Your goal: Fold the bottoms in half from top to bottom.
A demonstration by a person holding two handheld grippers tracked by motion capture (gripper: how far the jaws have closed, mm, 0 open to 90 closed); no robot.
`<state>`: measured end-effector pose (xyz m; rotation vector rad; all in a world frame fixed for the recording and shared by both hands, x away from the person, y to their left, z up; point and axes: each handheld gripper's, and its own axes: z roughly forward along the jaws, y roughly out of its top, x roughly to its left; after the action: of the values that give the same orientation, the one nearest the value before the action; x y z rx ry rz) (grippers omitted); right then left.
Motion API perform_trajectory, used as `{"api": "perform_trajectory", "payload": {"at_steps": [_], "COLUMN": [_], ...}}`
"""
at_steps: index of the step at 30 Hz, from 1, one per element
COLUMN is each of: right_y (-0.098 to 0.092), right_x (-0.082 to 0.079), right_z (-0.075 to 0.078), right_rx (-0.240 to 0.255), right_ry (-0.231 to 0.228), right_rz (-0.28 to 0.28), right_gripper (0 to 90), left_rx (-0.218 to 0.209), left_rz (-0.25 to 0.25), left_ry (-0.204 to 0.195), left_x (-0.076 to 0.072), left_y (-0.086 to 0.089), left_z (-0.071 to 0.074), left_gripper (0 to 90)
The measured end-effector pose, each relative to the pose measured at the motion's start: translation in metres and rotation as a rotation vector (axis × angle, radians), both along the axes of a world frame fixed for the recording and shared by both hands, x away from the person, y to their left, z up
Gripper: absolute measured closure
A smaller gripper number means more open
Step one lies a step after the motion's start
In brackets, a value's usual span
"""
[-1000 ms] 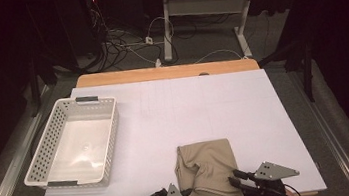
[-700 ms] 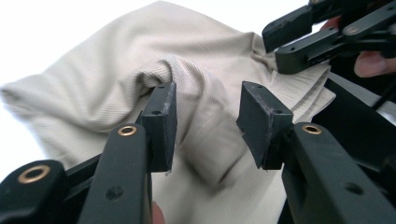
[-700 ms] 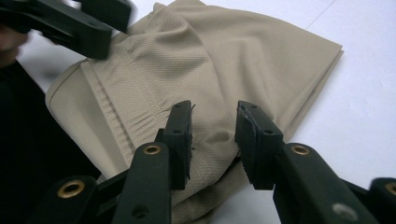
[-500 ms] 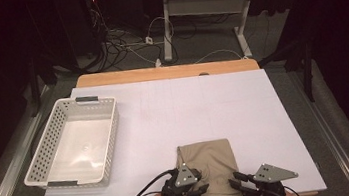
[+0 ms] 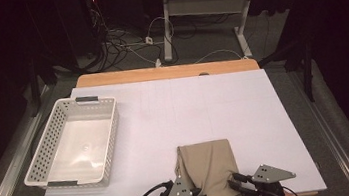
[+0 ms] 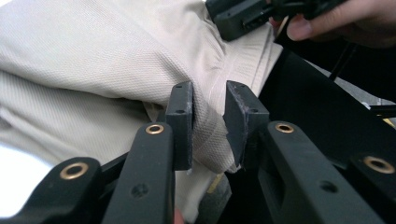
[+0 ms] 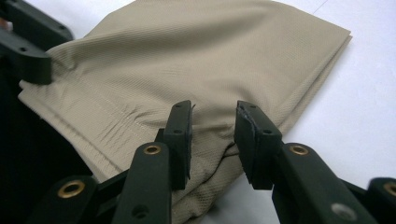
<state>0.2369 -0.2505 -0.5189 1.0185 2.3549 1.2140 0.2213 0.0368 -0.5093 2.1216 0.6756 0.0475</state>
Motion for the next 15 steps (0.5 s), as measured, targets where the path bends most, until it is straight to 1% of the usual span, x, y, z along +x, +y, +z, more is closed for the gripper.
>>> {"api": "perform_trajectory", "payload": {"at_steps": [2,4,5,7,9,11,12,13,15], "right_y": [0.000,0.001,0.001,0.001,0.000,-0.001,-0.001,-0.002,-0.003], "right_x": [0.000,0.000,0.000,-0.001,0.000,0.000,0.001,0.004,0.009], "right_z": [0.000,0.000,0.000,0.001,0.002,0.004,0.005,0.006,0.009], "right_rx": [-0.001,0.000,0.000,0.005,0.013,0.023,0.028,0.035,0.039], "right_ry": [0.001,0.003,0.004,0.004,-0.001,-0.005,-0.009,-0.011,-0.017], "right_rz": [0.002,0.003,0.004,0.009,0.006,0.000,-0.009,-0.020,-0.040], "right_gripper": [68.1,67.7,67.5,66.6,63.6,61.4,59.8,58.0,54.6], "left_rx": [0.002,-0.005,-0.011,-0.019,-0.028,-0.022,-0.020,-0.017,0.000], "left_rz": [-0.001,0.009,0.017,0.039,0.063,0.087,0.108,0.121,0.160], "left_ry": [0.005,0.009,0.007,-0.002,-0.023,-0.042,-0.056,-0.065,-0.079], "left_x": [-0.003,-0.004,-0.004,-0.004,-0.001,0.004,0.008,0.012,0.024], "left_y": [0.003,0.007,0.009,0.015,0.020,0.026,0.030,0.032,0.038], "left_z": [-0.002,-0.004,-0.005,-0.004,-0.003,-0.001,0.001,0.001,0.002], "left_gripper": [69.5,69.3,67.5,61.3,55.1,52.4,50.6,50.6,50.9]}}
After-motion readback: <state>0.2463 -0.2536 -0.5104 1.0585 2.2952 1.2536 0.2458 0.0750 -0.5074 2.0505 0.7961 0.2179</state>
